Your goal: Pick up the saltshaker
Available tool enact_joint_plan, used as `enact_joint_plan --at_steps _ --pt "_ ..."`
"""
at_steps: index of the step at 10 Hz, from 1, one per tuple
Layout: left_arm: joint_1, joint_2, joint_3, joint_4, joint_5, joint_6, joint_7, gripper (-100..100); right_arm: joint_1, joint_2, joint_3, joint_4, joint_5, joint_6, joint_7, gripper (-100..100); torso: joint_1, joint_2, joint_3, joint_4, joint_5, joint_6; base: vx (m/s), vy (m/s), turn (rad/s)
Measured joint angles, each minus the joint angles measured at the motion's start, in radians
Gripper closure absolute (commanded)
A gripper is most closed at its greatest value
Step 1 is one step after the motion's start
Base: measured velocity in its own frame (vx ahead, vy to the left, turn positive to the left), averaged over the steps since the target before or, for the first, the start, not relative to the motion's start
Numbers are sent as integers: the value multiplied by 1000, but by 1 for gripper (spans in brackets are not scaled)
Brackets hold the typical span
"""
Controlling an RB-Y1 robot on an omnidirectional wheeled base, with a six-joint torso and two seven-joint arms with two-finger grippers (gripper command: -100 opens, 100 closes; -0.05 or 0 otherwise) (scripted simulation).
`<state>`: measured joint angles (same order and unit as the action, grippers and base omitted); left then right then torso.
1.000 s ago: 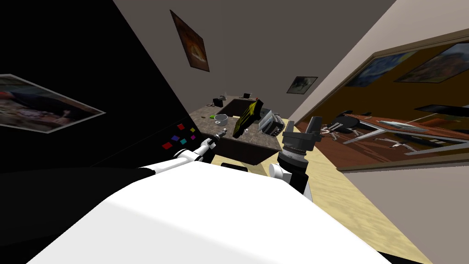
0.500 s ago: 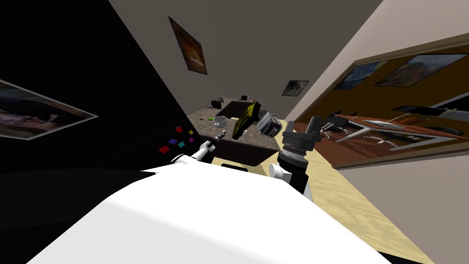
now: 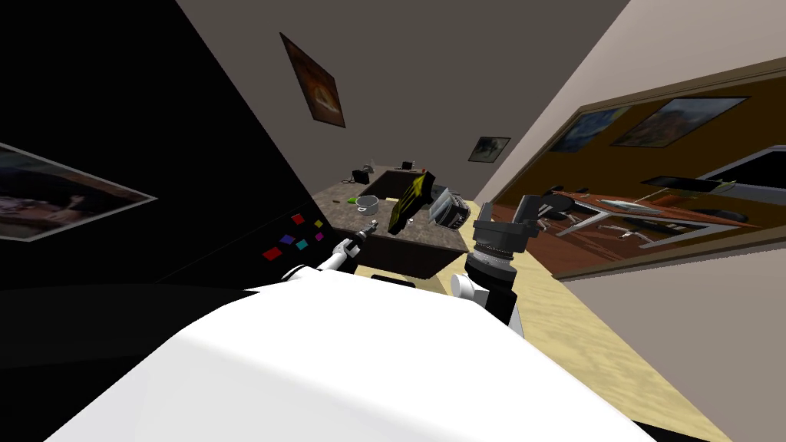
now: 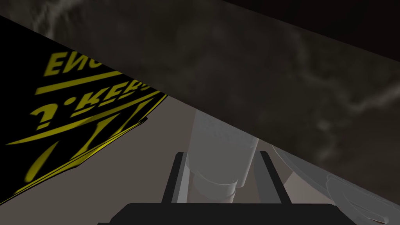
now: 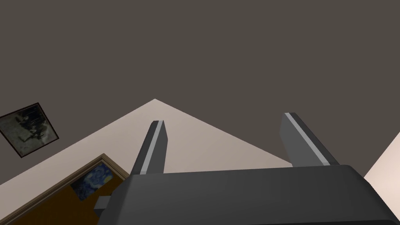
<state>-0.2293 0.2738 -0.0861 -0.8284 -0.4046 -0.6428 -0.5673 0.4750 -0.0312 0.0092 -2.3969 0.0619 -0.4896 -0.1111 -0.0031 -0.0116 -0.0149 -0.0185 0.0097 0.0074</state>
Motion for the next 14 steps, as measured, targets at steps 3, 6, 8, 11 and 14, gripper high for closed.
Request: enact_joint_plan --at_steps 3,6,8,11,14 --pt "66 -1 1 -87 -7 24 6 100 0 0 0 0 0 0 0 0 0 -2 -1 -1 0 0 28 12 -73" --pt "139 -8 12 -172 -13 43 3 100 0 0 0 0 0 0 0 0 1 -2 -2 -2 1 0 34 20 -70" --pt "189 -12 18 -230 -16 51 1 100 0 0 0 0 0 0 0 0 0 -2 -3 -4 1 -1 29 16 -67" --pt "266 -21 29 -314 -23 71 -3 100 0 0 0 0 0 0 0 0 1 -4 -5 -6 2 0 29 18 -68" --pt "339 -25 40 -395 -29 88 -3 100 0 0 0 0 0 0 0 0 1 -5 -6 -6 2 -1 32 19 -72"
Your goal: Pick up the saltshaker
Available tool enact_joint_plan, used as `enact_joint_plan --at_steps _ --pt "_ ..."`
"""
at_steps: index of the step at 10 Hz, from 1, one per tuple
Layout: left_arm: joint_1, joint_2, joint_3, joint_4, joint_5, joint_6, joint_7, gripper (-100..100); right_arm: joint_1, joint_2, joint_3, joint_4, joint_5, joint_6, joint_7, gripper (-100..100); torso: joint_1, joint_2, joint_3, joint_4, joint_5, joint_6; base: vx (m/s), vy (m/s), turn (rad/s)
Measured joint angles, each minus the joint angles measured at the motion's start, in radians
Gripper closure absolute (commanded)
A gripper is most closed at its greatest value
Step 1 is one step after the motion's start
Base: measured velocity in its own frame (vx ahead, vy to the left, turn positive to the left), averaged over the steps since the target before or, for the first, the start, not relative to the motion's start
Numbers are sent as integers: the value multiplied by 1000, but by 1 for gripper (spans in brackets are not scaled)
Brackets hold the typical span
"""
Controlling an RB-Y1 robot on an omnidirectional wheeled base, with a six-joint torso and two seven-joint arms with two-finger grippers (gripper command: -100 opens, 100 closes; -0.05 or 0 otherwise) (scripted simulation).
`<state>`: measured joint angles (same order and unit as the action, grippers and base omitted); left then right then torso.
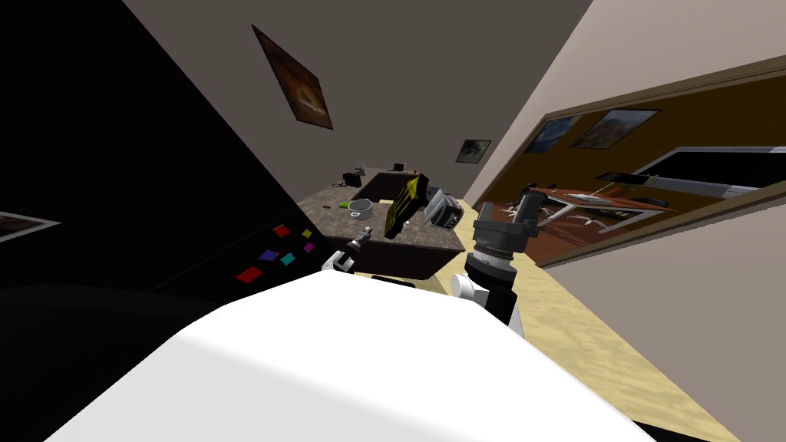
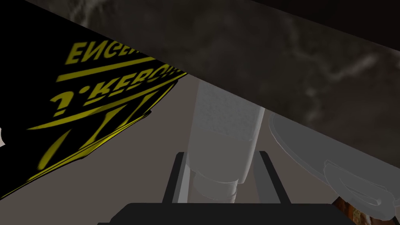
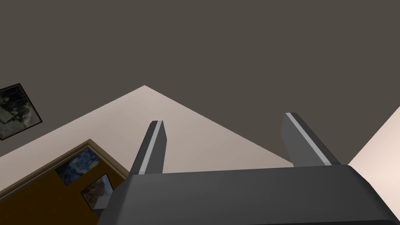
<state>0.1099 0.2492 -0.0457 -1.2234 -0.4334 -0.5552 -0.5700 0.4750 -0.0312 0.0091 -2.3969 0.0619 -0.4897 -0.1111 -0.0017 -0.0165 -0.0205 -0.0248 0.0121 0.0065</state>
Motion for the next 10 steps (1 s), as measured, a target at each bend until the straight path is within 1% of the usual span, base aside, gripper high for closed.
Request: enact_joint_plan --at_steps 1,2,4,5,6,7,8,9,10 --pt "35 -7 5 -36 -5 10 -4 100 0 0 0 0 0 0 0 0 0 0 0 0 0 1 38 26 -91" --pt "63 -7 10 -60 -6 15 -4 100 0 0 0 0 0 0 0 0 1 -1 -1 0 0 0 18 17 4" --pt "108 -13 18 -114 -11 27 -6 100 0 0 0 0 0 0 0 0 1 -1 -1 0 0 0 36 23 -113" --pt "142 -14 21 -145 -13 34 -6 100 0 0 0 0 0 0 0 0 1 -1 -1 -1 0 -1 15 19 9" --pt "159 -17 21 -172 -14 39 -7 100 0 0 0 0 0 0 0 0 1 0 0 0 0 0 38 22 -148" --pt "192 -19 26 -210 -18 52 -6 100 0 0 0 0 0 0 0 0 1 -1 -1 0 0 0 40 31 -86" --pt "221 -20 30 -240 -20 60 -5 100 0 0 0 0 0 0 0 0 2 -1 -1 0 0 -1 19 18 21" --pt "238 -22 31 -268 -21 63 -6 100 0 0 0 0 0 0 0 0 1 0 0 0 0 0 6 6 10" --pt "239 -22 32 -272 -21 63 -7 0 0 0 0 0 0 0 0 0 0 0 0 0 0 0 0 0 0"
